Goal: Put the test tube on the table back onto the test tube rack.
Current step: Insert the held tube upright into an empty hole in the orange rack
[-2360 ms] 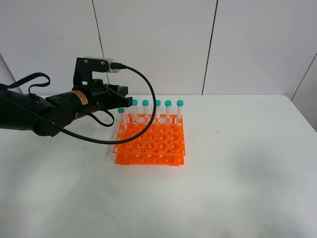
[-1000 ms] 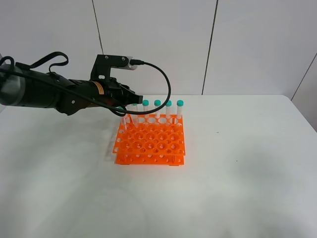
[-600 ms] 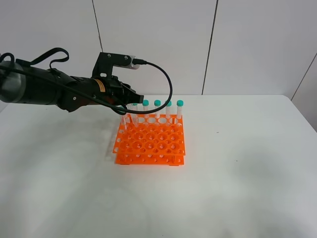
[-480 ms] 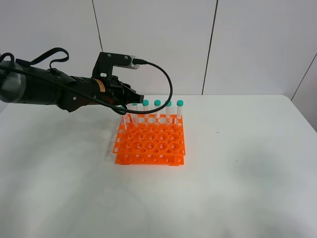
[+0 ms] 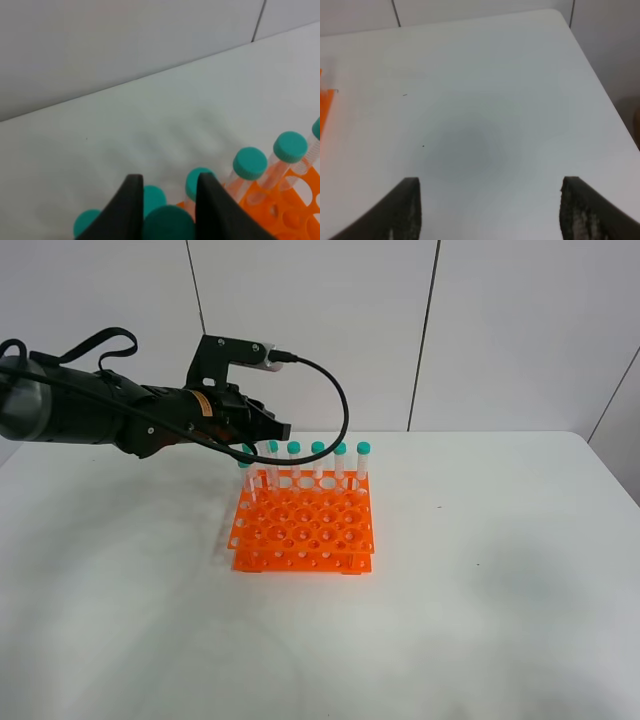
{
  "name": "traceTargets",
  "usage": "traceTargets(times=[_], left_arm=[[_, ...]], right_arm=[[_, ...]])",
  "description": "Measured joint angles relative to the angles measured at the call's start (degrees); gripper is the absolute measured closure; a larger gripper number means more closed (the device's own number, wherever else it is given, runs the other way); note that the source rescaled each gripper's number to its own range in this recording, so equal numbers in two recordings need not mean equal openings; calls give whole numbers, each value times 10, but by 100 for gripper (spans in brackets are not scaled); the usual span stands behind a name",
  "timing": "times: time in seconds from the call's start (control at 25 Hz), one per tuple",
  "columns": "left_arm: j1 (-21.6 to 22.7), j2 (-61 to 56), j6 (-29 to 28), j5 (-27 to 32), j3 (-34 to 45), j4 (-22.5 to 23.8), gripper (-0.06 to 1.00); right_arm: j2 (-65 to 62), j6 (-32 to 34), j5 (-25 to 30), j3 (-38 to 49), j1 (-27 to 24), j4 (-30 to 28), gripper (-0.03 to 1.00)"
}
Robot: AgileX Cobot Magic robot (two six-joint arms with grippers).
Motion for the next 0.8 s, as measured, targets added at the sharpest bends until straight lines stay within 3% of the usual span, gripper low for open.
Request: traceTargets(times=[0.8], left_arm=[[1,36,6,-3,-1,0,94]], right_arm=[[0,0,0,0,0,0,33]])
